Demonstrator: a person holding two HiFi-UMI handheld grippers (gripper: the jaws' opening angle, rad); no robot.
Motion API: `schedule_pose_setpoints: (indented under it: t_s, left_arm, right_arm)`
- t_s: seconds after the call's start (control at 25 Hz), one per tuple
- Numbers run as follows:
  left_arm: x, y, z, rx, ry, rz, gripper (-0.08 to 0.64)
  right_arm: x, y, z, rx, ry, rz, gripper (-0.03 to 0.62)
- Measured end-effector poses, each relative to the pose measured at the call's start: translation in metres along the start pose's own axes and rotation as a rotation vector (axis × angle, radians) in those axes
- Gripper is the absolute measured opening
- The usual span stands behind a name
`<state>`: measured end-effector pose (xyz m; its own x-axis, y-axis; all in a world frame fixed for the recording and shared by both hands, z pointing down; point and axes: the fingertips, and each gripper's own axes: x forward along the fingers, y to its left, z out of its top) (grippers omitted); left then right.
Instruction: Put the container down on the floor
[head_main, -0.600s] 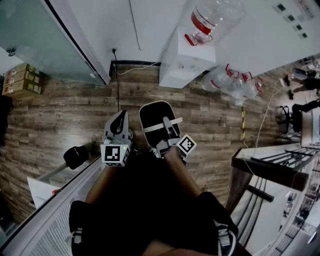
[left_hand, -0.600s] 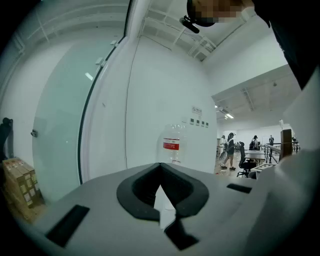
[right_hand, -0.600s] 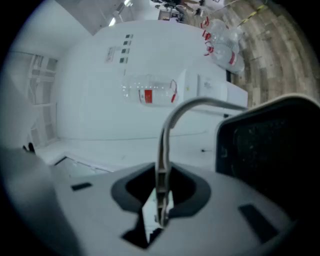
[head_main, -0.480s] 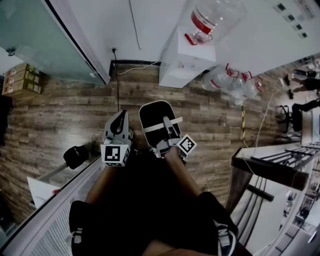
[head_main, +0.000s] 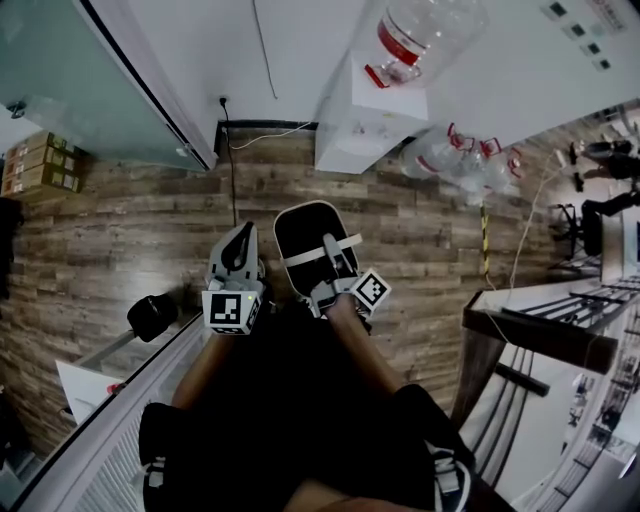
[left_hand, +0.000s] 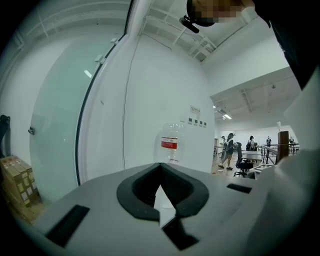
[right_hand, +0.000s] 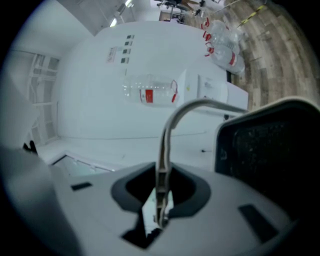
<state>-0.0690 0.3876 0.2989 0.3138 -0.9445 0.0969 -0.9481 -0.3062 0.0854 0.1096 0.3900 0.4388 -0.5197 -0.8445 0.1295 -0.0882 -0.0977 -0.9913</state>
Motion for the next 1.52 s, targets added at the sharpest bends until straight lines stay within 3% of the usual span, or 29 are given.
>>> schedule_pose_setpoints:
  t_s: [0.28,0.64,0.88,1.04,1.52]
  left_arm:
    - [0.014,0.017,-0.002,-0.005,0.022,-0.011,0.031]
    - [0.044,0.072,-0.002,-0.024,0.037,-0.024,0.031]
    - [0.063,0.095,-0.009,-0.007,0.062,-0.087,0.031]
    - [0.078,0.103,-0.010,-0.009,0.073,-0.090,0.031]
    - [0.145,0.101,-0.015,0.015,0.122,-0.047,0.031]
  right_arm:
    - [0.014,-0.008,-0.002,-0.015,-0.011,-0.048,0.084]
    - [0.043,-0.017,0.006,-0.016,-0.080,-0.106,0.085]
    - [0.073,-0.019,0.009,0.002,-0.141,-0.109,0.086]
    - [0.096,-0.023,0.016,0.029,-0.158,-0.104,0.086]
    - [0.167,-0.039,0.034,0.104,-0.069,-0.136,0.086]
